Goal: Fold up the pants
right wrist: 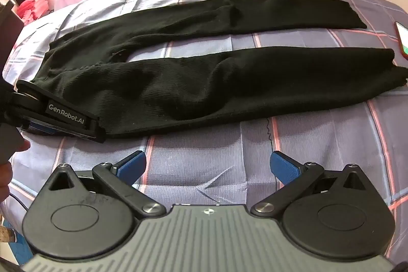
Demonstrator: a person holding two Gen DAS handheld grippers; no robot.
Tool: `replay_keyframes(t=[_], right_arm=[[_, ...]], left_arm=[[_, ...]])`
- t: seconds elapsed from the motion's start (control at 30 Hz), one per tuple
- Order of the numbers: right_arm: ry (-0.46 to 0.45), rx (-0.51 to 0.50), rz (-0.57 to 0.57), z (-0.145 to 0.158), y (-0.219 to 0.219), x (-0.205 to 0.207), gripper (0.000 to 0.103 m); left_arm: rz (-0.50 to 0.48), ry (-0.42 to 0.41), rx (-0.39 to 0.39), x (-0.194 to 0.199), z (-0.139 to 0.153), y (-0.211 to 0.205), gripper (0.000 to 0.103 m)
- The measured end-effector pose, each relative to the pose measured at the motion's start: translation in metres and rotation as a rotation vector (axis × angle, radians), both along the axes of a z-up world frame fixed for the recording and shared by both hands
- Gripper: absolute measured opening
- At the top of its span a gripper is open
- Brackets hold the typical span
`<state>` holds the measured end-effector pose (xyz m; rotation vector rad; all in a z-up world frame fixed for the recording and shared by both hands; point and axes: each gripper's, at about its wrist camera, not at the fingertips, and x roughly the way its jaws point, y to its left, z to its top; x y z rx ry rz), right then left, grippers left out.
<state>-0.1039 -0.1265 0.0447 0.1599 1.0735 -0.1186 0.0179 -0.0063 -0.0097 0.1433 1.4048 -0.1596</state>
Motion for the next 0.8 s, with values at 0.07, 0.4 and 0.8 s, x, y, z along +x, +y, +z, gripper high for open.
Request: replay_keyframes(t=[0.07, 0.4, 0.8], right_arm=[[0.001, 0.008, -0.001, 0.000, -0.002, 0.001, 0.103], [-0.010, 0.037, 0.087, -0.001, -0.009, 0.023, 0.103], [-0.020, 0.087, 0.134, -0.001, -0.034, 0.043, 0.103]], left_arm=[[0.002, -0.008, 0.005, -0.001, 0.001, -0.001, 0.103], [0.054, -0.022, 0.030, -0.003, 0.009, 0.005, 0.103], [0.123, -0.019, 0.069, -0.003, 0.017, -0.008, 0.103]])
